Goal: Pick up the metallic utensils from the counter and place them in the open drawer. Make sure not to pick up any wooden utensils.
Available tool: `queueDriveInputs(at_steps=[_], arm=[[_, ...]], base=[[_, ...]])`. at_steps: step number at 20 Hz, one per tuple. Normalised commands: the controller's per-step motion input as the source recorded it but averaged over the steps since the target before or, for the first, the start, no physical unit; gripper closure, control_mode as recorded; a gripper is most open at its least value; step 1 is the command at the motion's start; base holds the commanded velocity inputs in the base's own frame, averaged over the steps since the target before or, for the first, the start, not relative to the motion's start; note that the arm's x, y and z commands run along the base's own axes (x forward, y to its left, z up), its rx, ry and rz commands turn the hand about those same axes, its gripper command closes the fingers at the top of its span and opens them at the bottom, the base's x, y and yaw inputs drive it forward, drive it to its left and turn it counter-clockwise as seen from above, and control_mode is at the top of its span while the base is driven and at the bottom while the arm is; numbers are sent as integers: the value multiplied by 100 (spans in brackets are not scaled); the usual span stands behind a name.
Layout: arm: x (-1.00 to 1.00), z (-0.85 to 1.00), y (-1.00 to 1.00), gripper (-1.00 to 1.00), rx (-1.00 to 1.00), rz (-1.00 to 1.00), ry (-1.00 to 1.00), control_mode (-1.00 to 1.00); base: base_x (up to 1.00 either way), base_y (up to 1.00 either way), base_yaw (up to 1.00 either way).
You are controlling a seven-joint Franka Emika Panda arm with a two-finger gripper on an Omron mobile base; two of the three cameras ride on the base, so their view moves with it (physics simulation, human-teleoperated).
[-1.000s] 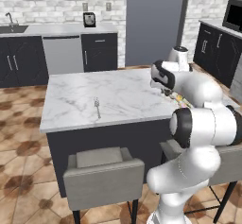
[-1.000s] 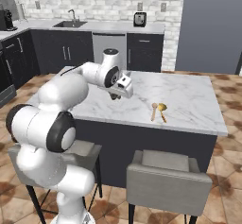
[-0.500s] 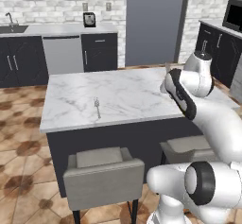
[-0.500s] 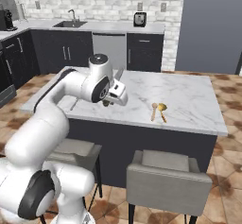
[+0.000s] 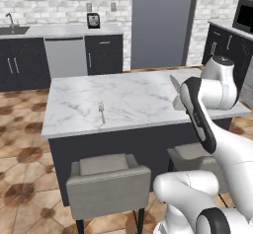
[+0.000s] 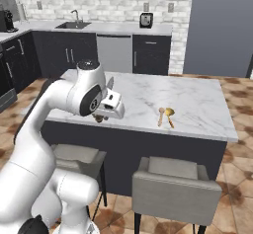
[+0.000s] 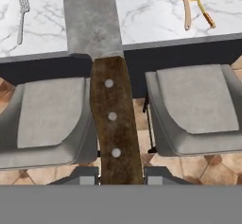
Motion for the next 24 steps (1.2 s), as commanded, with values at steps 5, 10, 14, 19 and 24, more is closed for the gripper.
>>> queueDriveInputs(at_steps=[5, 10, 14, 19, 24], arm=[[0, 0, 0, 100, 0, 0, 0, -100], [0, 0, 0, 100, 0, 0, 0, -100], [0, 0, 0, 100, 0, 0, 0, 100], [0, 0, 0, 100, 0, 0, 0, 100], [0, 0, 0, 100, 0, 0, 0, 100]], base=[[0, 0, 0], [0, 0, 0], [-20, 0, 0], [-100, 12, 0], [-100, 50, 20]])
